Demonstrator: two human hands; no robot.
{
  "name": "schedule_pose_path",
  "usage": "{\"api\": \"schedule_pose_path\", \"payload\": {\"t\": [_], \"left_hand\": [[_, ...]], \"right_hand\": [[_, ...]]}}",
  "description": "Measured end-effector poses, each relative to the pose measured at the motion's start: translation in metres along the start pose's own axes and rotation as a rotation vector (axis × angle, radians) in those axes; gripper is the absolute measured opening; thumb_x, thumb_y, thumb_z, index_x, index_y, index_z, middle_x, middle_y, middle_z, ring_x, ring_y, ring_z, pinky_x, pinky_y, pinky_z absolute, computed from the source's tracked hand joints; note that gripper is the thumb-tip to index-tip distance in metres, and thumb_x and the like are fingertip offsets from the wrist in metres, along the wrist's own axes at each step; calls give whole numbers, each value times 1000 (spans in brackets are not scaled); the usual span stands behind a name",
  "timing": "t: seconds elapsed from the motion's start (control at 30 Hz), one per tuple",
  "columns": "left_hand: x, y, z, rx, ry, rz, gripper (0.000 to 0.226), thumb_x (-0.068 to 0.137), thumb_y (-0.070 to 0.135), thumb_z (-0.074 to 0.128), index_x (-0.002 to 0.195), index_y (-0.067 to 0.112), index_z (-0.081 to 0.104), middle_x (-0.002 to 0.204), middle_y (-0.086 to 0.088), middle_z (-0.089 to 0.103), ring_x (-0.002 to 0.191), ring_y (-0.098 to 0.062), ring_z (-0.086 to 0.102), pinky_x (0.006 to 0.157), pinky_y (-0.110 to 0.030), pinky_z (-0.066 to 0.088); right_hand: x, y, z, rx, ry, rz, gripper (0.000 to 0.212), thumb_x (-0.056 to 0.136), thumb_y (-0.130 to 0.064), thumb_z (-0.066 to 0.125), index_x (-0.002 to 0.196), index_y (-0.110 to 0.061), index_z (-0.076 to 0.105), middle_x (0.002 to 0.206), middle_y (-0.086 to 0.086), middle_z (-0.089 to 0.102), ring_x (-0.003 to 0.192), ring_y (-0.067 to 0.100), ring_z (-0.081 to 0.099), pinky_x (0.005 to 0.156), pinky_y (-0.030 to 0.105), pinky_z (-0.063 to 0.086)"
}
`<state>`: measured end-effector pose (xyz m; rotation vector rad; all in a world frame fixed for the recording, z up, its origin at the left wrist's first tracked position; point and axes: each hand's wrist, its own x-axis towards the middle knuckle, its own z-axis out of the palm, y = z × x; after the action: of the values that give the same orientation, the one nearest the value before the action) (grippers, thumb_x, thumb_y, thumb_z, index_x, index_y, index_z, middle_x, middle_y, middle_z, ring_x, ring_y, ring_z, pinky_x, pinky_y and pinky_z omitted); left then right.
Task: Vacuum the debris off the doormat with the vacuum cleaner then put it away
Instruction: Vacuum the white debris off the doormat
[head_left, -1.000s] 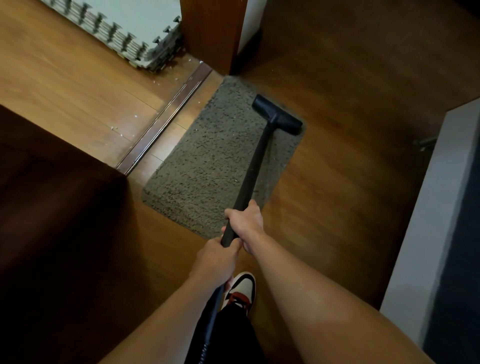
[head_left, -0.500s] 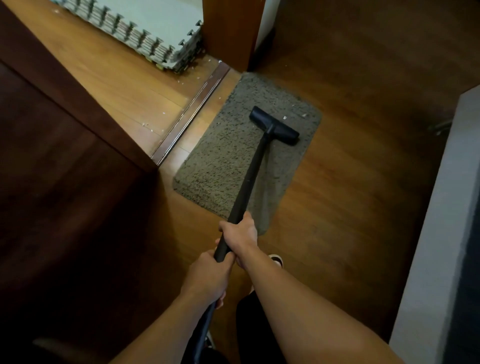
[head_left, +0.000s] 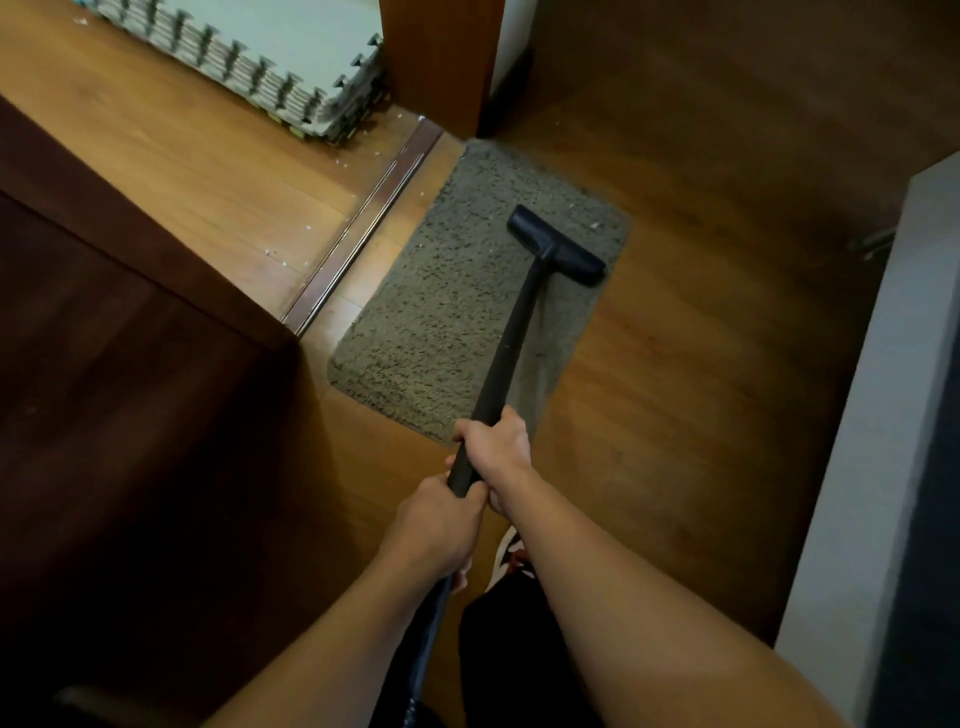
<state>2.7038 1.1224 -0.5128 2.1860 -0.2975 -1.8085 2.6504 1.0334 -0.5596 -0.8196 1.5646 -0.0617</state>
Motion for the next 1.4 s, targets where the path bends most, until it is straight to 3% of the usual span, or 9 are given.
{"api": "schedule_pose_path", "payload": {"t": [0.33,0.5,0.67,0.83,1.17,1.4], "left_hand": [[36,92,30,-38,50,9,42,95,44,53,81,5,60,50,-10,57,36,-25,52,47,-30,46],[52,128,44,-39,56,7,46,94,47,54,82,2,60,50,-10,58,36,-25,54,48,-31,48],[54,146,49,-73,38,8,42,97,41,53,89,1,62,51,-12,57,35,-24,50,48,-31,46],[51,132,43,-78,28,20,45,96,42,53,97,-2,60,50,-12,57,32,-24,50,47,-30,45],[0,50,7,-118,2,-13,39,96,37,57,88,-1,59,50,-11,54,31,-20,47,39,-23,40],[-34,-20,-18,-30,30,-52,40,97,40,55,94,1,60,55,-11,58,36,-21,50,42,-25,43]], "right_hand": [[57,-67,-55,31,-7,22,39,83,-6,66,118,-13,50,93,14,66,52,21,67,61,42,63],[78,-96,-81,2,-3,32,44,83,-6,66,122,-14,48,97,14,66,50,19,67,52,30,56],[89,-107,-90,-22,-17,25,47,83,-7,67,125,-13,48,102,18,67,48,17,67,52,29,55],[81,-100,-80,-17,21,13,44,80,-6,67,120,-12,48,102,19,67,47,20,67,52,31,56],[14,-44,-22,-24,-20,30,42,84,-6,67,120,-11,47,102,18,66,53,22,68,56,36,60],[-36,8,23,35,-43,62,41,88,-6,65,122,-13,44,103,19,66,53,19,66,49,29,54]]}}
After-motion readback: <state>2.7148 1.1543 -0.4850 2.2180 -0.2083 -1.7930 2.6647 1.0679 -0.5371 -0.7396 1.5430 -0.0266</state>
